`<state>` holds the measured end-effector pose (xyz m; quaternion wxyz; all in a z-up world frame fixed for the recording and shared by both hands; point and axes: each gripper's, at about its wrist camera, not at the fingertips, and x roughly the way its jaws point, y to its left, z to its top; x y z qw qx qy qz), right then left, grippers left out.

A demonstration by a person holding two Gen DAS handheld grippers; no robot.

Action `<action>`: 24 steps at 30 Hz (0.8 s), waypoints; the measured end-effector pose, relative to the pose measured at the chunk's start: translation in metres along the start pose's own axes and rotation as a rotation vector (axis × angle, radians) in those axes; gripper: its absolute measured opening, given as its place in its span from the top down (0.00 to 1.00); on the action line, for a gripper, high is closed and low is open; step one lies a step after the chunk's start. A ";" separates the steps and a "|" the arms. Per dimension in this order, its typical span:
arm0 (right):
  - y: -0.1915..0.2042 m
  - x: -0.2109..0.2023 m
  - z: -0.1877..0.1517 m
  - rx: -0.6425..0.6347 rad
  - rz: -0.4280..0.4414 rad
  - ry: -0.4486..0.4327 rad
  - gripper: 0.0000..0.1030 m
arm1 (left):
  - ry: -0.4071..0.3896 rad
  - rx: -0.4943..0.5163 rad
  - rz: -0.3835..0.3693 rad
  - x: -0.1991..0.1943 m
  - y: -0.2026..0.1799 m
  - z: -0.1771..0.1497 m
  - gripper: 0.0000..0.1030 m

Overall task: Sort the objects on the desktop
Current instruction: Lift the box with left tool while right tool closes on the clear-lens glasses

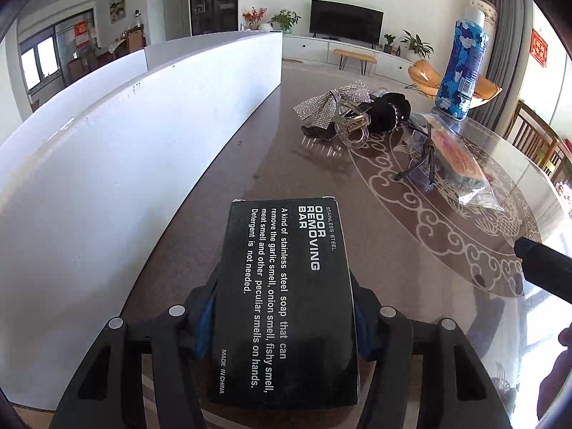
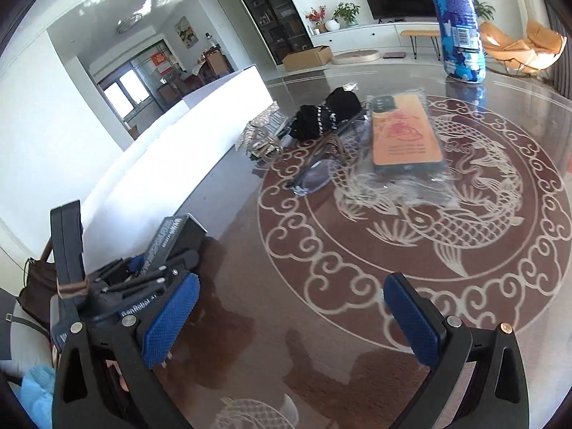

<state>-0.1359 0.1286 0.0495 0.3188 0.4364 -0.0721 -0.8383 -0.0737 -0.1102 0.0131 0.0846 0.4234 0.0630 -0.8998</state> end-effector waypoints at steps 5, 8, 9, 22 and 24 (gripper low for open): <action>0.010 0.071 0.046 0.112 0.003 0.134 0.00 | -0.010 -0.032 -0.034 0.000 0.004 -0.002 0.44; 0.008 0.089 0.063 0.146 -0.087 0.122 0.01 | -0.014 -0.038 -0.035 -0.001 0.004 -0.003 0.43; 0.008 0.096 0.069 0.141 -0.129 0.128 0.00 | -0.014 -0.038 -0.033 -0.001 0.003 -0.003 0.43; -0.005 0.115 0.105 0.021 -0.416 0.051 0.81 | -0.020 -0.055 -0.052 -0.002 0.009 -0.005 0.43; -0.013 0.106 0.101 0.018 -0.388 0.045 0.86 | -0.022 -0.057 -0.063 -0.002 0.009 -0.005 0.43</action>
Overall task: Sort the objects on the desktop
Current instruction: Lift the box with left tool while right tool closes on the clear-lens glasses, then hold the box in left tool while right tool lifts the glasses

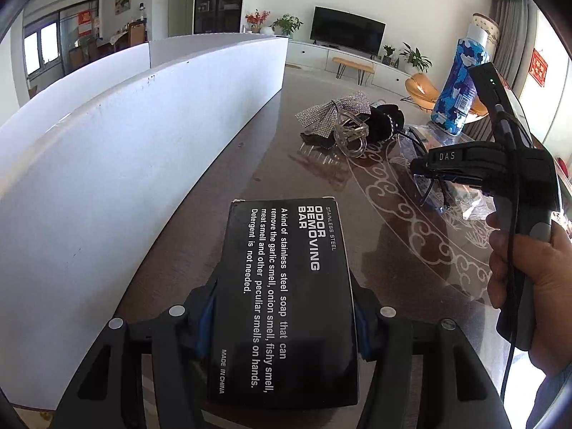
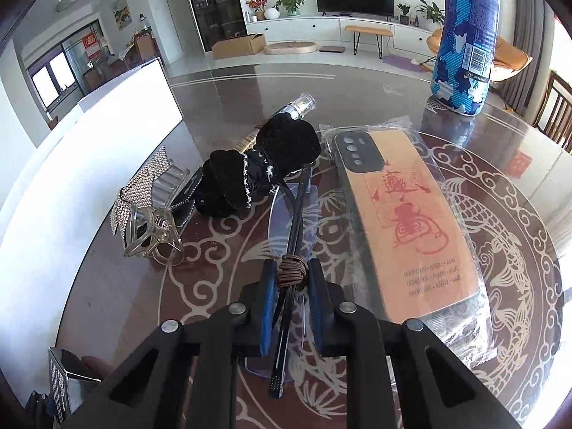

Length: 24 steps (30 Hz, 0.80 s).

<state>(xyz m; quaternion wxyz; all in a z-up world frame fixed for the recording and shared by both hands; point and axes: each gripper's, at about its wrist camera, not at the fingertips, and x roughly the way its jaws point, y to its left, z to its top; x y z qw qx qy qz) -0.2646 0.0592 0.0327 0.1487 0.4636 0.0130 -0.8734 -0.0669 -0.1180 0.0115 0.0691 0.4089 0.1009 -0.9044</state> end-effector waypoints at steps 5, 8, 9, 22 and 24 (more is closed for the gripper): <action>-0.011 -0.016 -0.030 -0.114 0.058 -0.003 0.86 | 0.009 0.063 -0.031 0.000 -0.012 -0.002 0.43; -0.013 -0.038 -0.063 -0.214 0.076 -0.008 0.86 | 0.015 0.102 -0.039 -0.002 -0.019 -0.004 0.43; -0.016 -0.047 -0.074 -0.239 0.084 -0.010 0.86 | 0.017 0.110 -0.044 -0.003 -0.022 -0.006 0.43; -0.083 -0.123 -0.171 -0.251 0.013 -0.059 0.59 | 0.001 0.271 -0.068 -0.026 -0.072 -0.046 0.35; -0.088 -0.121 -0.170 -0.216 0.022 -0.044 0.31 | 0.015 0.257 -0.051 -0.023 -0.069 -0.046 0.12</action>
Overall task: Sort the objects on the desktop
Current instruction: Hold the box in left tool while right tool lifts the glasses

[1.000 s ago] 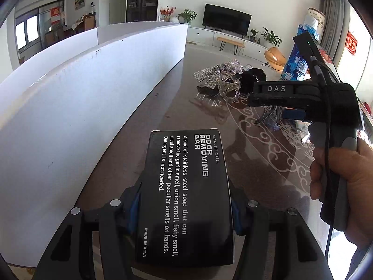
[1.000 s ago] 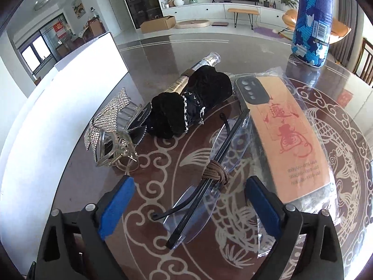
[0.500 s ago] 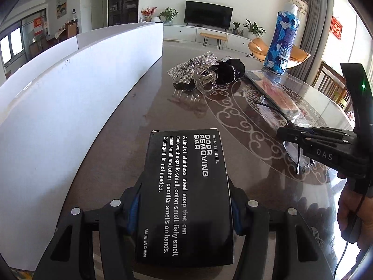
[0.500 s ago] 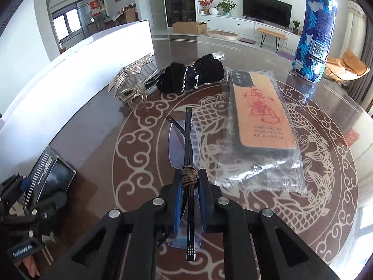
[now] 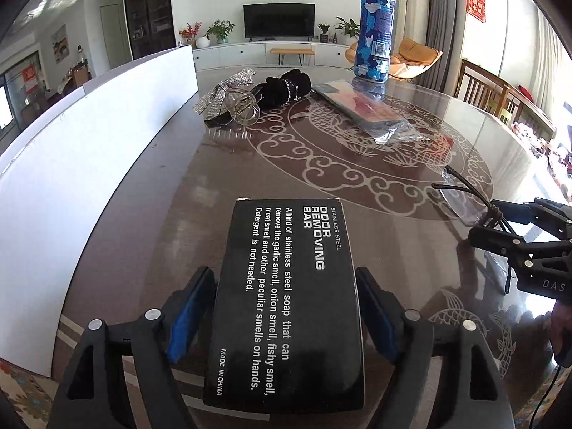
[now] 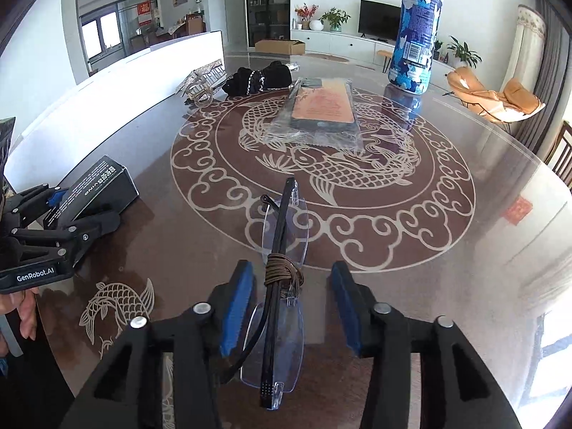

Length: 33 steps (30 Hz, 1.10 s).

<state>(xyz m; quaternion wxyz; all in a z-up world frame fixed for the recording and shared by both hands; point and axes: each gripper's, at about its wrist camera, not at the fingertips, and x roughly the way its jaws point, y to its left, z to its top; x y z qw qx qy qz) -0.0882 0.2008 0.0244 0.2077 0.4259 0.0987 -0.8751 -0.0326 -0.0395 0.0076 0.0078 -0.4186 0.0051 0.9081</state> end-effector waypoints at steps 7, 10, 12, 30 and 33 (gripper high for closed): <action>0.003 0.005 0.002 0.016 -0.031 0.022 0.13 | 0.015 -0.018 0.015 0.002 0.006 0.000 0.04; 0.001 0.008 0.002 0.029 -0.046 0.031 0.09 | 0.023 -0.012 0.012 0.004 0.006 0.000 0.01; 0.001 0.008 0.002 0.030 -0.046 0.031 0.08 | 0.030 -0.009 0.010 0.004 0.006 0.000 0.00; -0.002 0.011 0.002 0.052 -0.060 0.045 0.00 | 0.027 -0.007 0.009 0.003 0.005 0.000 0.00; -0.002 0.011 0.002 0.052 -0.060 0.045 0.00 | 0.027 -0.008 0.009 0.004 0.005 0.000 0.00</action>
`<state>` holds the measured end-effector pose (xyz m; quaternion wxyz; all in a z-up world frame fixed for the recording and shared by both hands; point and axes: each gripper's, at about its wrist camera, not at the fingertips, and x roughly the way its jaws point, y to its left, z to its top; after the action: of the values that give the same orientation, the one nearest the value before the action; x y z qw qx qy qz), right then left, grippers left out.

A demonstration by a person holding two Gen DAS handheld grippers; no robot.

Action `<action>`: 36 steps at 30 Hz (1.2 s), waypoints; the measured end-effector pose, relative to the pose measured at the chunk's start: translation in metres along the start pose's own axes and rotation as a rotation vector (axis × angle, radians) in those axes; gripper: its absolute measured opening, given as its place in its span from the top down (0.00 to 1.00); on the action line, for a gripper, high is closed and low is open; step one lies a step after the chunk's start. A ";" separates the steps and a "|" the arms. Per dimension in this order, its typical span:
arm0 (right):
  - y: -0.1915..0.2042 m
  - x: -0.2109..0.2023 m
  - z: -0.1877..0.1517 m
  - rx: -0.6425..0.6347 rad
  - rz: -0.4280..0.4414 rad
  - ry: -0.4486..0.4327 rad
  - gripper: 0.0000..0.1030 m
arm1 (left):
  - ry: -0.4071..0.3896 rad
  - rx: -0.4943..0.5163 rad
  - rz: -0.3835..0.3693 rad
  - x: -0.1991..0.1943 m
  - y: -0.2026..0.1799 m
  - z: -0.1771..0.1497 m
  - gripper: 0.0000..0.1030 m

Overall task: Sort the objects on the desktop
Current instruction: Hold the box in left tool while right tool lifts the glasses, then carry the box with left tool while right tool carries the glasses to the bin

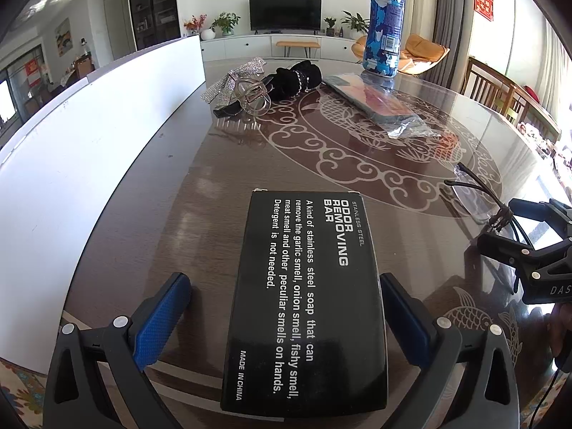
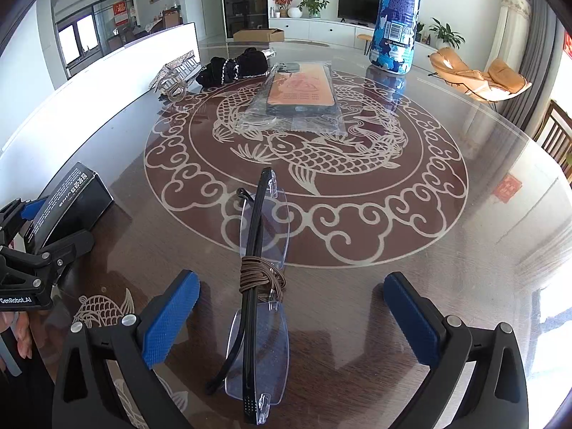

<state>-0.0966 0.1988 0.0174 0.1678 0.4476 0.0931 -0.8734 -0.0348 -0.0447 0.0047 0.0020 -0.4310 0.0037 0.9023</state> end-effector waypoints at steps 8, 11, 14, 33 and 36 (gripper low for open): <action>0.000 0.000 0.000 0.001 0.001 0.000 0.00 | 0.000 0.000 -0.001 0.001 0.000 0.000 0.00; 0.000 0.000 0.000 0.001 0.001 0.000 0.00 | 0.000 0.000 -0.001 0.001 0.000 0.000 0.00; 0.000 0.000 0.000 0.001 0.001 0.000 0.00 | 0.003 0.001 0.000 0.001 0.000 0.000 0.00; -0.003 0.010 0.023 -0.069 0.078 0.177 0.01 | 0.211 0.086 -0.055 0.005 -0.011 0.015 0.00; -0.002 0.007 0.026 -0.074 0.108 0.203 0.10 | 0.208 0.111 -0.069 0.003 -0.016 0.020 0.24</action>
<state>-0.1207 0.1914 0.0262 0.2208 0.5314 0.1176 -0.8094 -0.0522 -0.0287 0.0153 0.0565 -0.5212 0.0389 0.8507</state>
